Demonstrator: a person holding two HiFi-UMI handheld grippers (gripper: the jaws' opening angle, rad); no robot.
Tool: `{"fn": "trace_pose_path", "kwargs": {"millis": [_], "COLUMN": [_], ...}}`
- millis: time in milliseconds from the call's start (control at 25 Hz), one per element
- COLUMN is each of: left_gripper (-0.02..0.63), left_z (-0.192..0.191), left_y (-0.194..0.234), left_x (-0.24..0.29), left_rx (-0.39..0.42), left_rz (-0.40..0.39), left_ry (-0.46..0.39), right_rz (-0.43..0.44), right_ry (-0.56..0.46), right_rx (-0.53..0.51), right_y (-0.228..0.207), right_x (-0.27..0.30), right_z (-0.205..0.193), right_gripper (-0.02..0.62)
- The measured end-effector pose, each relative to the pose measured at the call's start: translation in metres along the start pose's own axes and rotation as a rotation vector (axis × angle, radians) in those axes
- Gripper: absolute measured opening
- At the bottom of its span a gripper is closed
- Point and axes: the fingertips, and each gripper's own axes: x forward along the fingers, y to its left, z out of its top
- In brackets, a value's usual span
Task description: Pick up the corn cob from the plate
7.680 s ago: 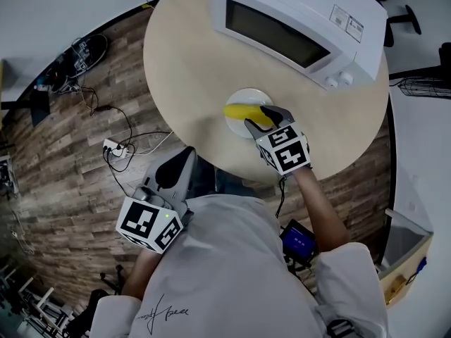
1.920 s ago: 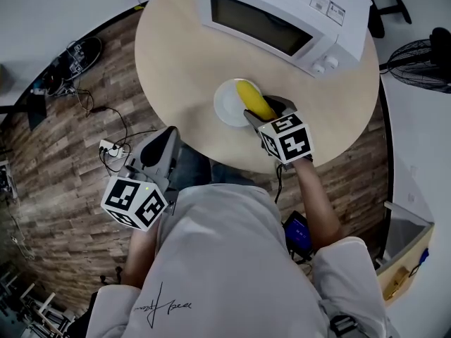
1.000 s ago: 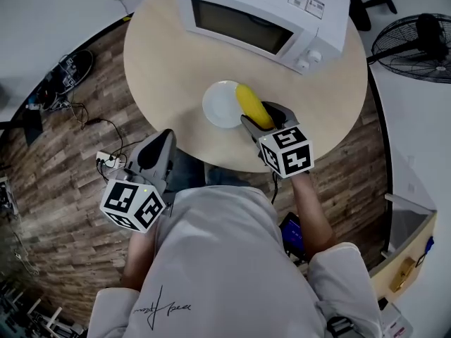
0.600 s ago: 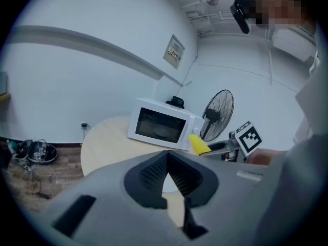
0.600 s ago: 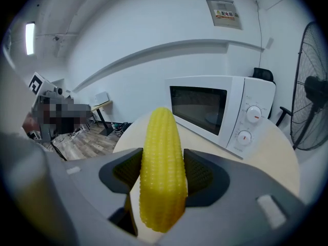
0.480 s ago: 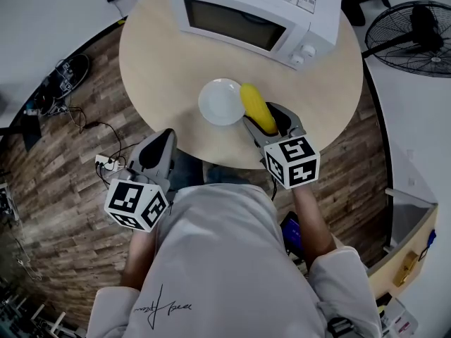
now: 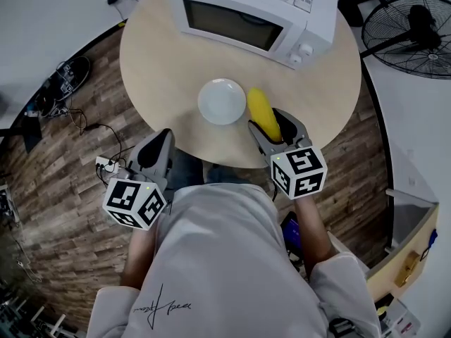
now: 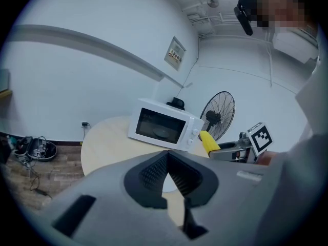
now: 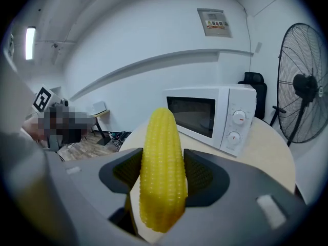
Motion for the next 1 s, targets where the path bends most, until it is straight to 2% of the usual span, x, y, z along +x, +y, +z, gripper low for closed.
{"fn": "trace_pose_path", "kwargs": {"millis": [320, 520, 800, 1000], "left_gripper": [-0.008, -0.008, -0.008, -0.008], "left_z": [-0.005, -0.007, -0.005, 0.002], "left_y": [-0.001, -0.001, 0.004, -0.003], "left_x": [0.000, -0.002, -0.006, -0.012], "left_rx": [-0.007, -0.012, -0.007, 0.019], "left_rz": [0.014, 0.017, 0.055, 0.037], "left_ry": [0.008, 0.006, -0.021, -0.055], "right_rz": [-0.035, -0.044, -0.059, -0.067], "right_ry": [-0.102, -0.122, -0.167, -0.209], "right_rx": [0.025, 0.036, 0.059, 0.051], "right_y": [-0.002, 0.001, -0.002, 0.000], "right_x": [-0.024, -0.033, -0.048, -0.059], "right_z": [0.010, 0.008, 0.008, 0.014], "right_gripper": [0.262, 0.262, 0.262, 0.262]}}
